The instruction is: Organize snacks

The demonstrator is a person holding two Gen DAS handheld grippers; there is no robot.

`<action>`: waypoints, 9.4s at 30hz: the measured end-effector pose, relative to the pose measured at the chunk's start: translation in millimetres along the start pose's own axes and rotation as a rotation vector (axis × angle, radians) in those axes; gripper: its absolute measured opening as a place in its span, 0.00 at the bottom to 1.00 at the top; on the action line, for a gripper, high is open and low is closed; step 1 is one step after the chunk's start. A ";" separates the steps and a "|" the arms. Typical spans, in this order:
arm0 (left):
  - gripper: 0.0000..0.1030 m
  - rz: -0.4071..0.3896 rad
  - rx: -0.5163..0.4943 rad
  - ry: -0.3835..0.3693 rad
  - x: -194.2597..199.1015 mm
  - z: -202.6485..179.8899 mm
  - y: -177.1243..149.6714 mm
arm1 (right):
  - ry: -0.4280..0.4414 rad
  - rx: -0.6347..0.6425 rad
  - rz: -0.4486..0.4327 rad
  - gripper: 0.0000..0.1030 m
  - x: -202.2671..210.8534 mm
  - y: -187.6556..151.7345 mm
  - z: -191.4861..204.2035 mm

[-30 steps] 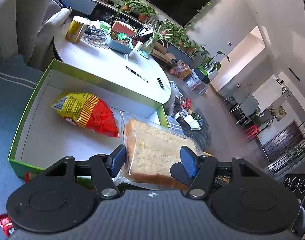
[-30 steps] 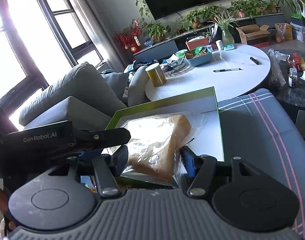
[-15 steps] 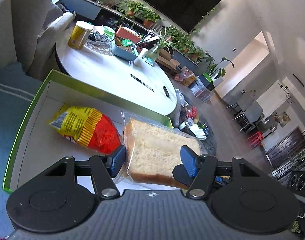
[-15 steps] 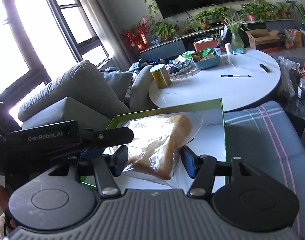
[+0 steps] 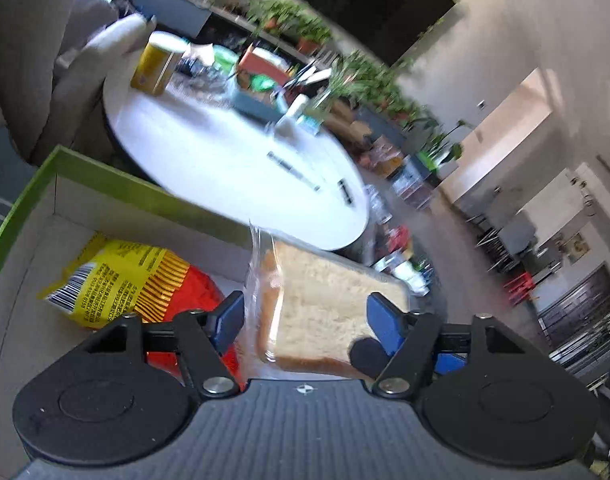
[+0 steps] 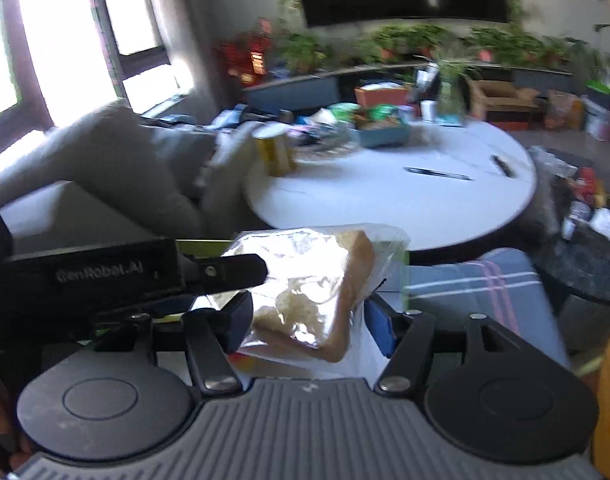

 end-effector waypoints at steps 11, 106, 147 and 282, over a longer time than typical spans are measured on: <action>0.72 -0.075 -0.053 -0.018 63.1 1.9 -11.9 | -0.086 0.056 -0.053 1.00 21.2 -23.1 -13.0; 0.49 -0.073 -0.080 -0.064 167.1 62.1 -59.3 | 0.212 -0.248 -0.021 1.00 64.8 -54.5 112.4; 0.50 -0.045 -0.046 -0.017 115.4 80.5 -39.9 | 0.176 -0.242 0.056 1.00 -9.0 -34.1 91.1; 0.52 0.121 -0.268 -0.085 126.1 -2.7 -227.7 | 0.064 -0.111 0.035 1.00 123.2 -200.3 58.7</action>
Point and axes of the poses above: each gripper's, at about its wrist camera, not at the fingertips, and x roughly against the way its jaws point, z to its left, y to its top, the point moved 8 cm from there along -x, roughly the way its jaws point, and after that the axes turned 7 degrees about x, right-handed, at the moved point
